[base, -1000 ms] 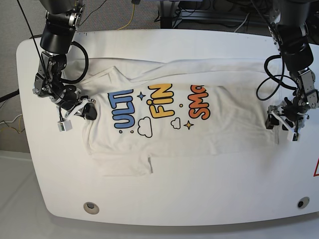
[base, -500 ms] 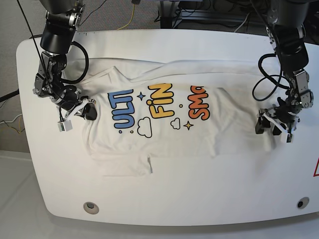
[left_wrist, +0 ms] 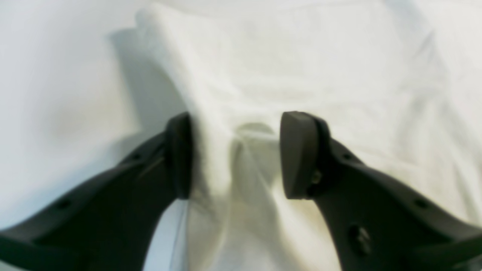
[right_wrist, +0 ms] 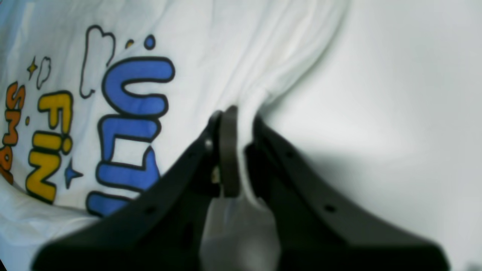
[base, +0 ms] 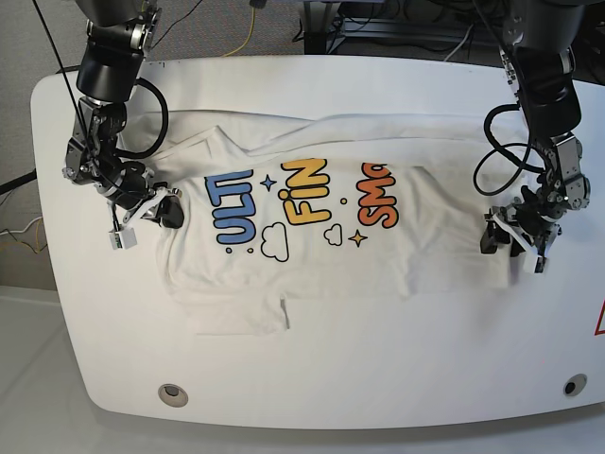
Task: Fold the T-shirt properly
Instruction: 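Reposition the left gripper along the shirt's side edge and grasp, then pull the shirt with both grippers away from the folded hem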
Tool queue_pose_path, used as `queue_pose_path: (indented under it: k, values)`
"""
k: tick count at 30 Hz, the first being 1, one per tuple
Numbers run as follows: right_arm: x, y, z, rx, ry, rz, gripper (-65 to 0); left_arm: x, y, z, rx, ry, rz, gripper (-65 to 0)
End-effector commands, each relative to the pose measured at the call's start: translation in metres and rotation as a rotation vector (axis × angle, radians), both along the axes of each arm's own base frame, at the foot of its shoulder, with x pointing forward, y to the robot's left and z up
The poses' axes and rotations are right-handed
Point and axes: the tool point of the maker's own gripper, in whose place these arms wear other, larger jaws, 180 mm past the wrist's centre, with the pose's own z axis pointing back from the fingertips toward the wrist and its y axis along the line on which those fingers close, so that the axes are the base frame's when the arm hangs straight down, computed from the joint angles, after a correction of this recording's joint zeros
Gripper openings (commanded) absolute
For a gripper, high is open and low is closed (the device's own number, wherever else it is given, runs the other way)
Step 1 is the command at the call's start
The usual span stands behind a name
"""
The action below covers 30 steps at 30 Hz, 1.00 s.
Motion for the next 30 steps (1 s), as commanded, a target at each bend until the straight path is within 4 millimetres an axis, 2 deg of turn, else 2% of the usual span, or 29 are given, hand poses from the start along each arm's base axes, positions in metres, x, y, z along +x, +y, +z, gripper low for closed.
queue_pose_path:
  k: [1, 3, 5, 13, 21, 25, 27, 30]
  values:
    - [0.005, -0.006, 0.006, -0.022, -0.008, 0.001, -61.7, -0.004, 0.008, -0.002, 0.027, 0.027, -0.003, -39.0]
    - [0.004, -0.007, 0.005, -0.024, -0.005, 0.003, -61.7, -0.004, 0.011, -0.003, 0.028, 0.028, 0.011, -41.9]
    - [0.006, -0.007, 0.007, -0.025, -0.009, 0.001, -61.6, -0.003, 0.018, -0.005, 0.035, 0.032, 0.044, -49.0]
    - [0.004, -0.008, 0.006, -0.028, -0.004, 0.003, -62.4, 0.002, 0.028, -0.001, 0.050, -0.001, 0.088, -64.3]
    - [0.003, -0.008, 0.004, -0.023, 0.004, 0.001, -65.0, -0.005, 0.021, -0.006, 0.053, 0.000, 0.083, -65.0]
    - [0.003, -0.007, 0.003, -0.024, 0.010, 0.005, -65.0, -0.014, 0.015, -0.010, 0.059, 0.000, 0.064, -65.0]
    - [0.003, -0.008, 0.006, -0.040, 0.014, 0.018, -65.0, -0.030, 0.008, -0.010, 0.097, -0.007, 0.017, -65.0]
    - [0.002, -0.009, 0.010, -0.046, 0.007, 0.022, -65.0, -0.034, 0.005, -0.005, 0.109, -0.022, -0.009, -65.0]
